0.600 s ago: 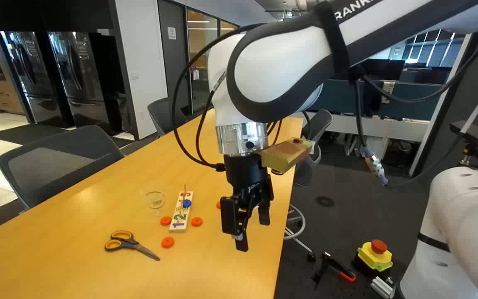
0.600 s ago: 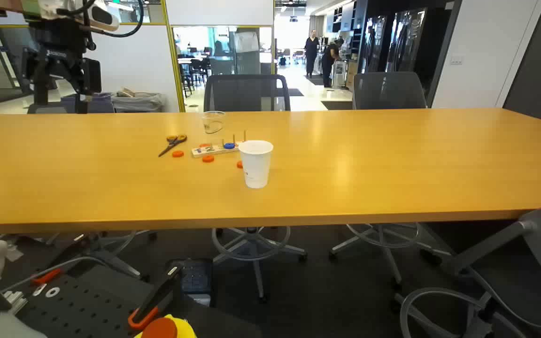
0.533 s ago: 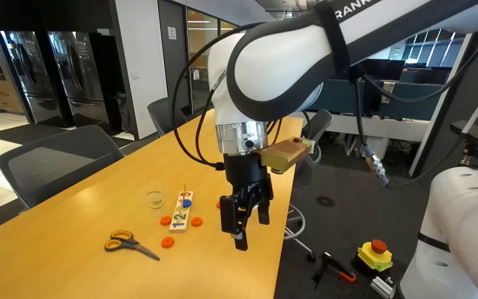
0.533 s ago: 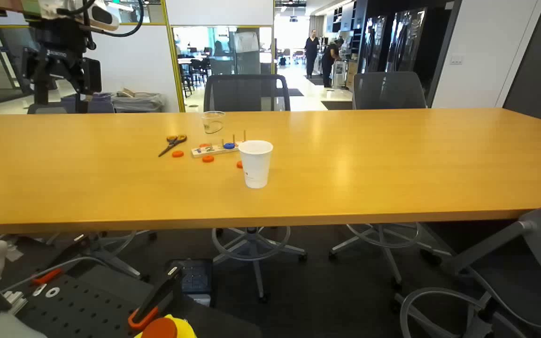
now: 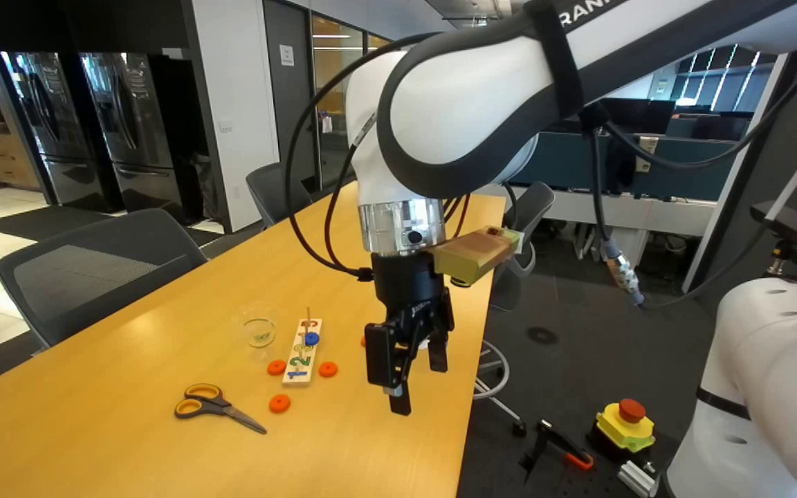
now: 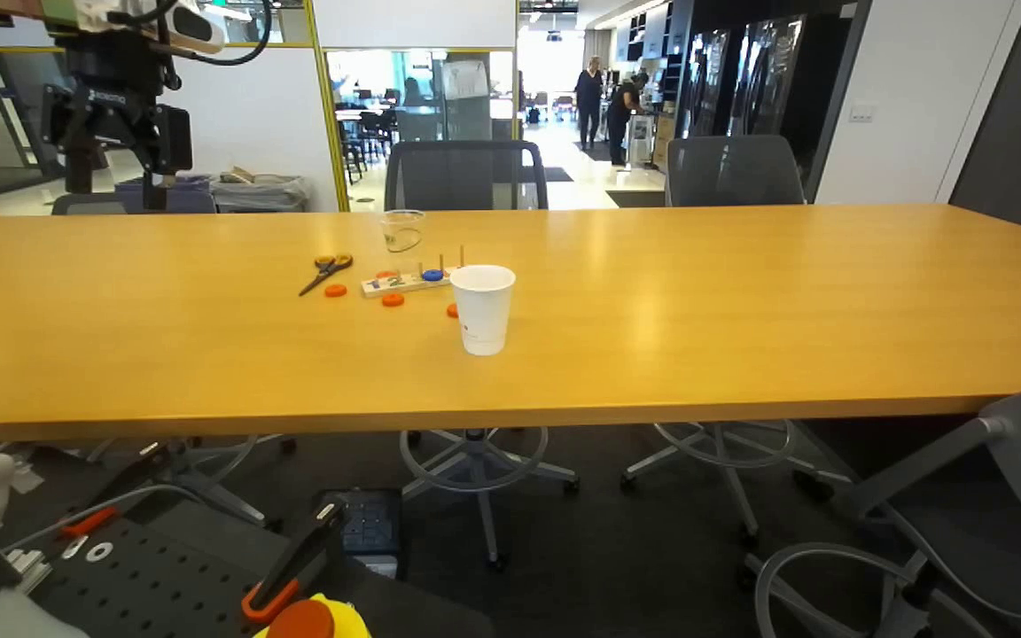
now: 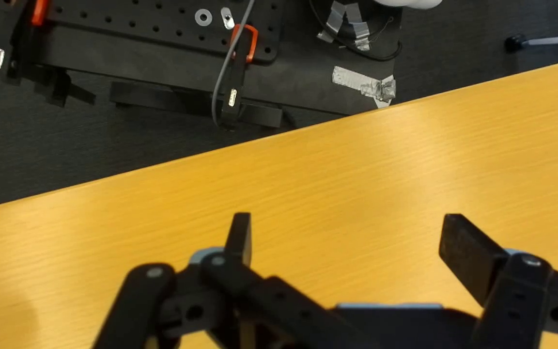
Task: Put two round orange blocks in the white cup then put the blue round block in the clear cup, then put the last two round orange blocks
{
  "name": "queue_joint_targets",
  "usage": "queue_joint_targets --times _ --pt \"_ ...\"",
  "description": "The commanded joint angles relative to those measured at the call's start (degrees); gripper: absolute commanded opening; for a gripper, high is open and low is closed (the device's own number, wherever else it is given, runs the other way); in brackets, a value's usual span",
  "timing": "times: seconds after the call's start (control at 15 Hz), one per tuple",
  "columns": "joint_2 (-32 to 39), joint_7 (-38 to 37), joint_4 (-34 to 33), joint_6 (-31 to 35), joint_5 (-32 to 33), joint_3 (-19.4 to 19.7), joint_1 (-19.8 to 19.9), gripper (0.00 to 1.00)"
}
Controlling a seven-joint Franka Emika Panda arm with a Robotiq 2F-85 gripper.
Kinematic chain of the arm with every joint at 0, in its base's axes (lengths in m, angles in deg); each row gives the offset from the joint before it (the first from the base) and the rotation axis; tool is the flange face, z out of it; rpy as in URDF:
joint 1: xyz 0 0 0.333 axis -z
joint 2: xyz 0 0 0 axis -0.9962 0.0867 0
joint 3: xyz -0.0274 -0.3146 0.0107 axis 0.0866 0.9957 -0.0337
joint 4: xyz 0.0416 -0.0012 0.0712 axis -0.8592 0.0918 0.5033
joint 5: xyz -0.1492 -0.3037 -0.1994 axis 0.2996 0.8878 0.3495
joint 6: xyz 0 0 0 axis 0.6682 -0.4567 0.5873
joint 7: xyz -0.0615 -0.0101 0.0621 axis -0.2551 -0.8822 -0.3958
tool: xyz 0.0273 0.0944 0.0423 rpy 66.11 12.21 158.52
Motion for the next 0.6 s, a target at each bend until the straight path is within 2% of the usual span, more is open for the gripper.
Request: queue_joint_targets --times 0.0,0.2,0.53 --pt "0.9 2.6 0.5 3.1 0.7 -0.4 0.0 1.0" --pt "5.0 6.2 -0.5 10.3 1.6 -0.2 0.2 1.0" --pt "16.9 12.5 -4.5 25.7 3.5 1.0 1.1 1.0"
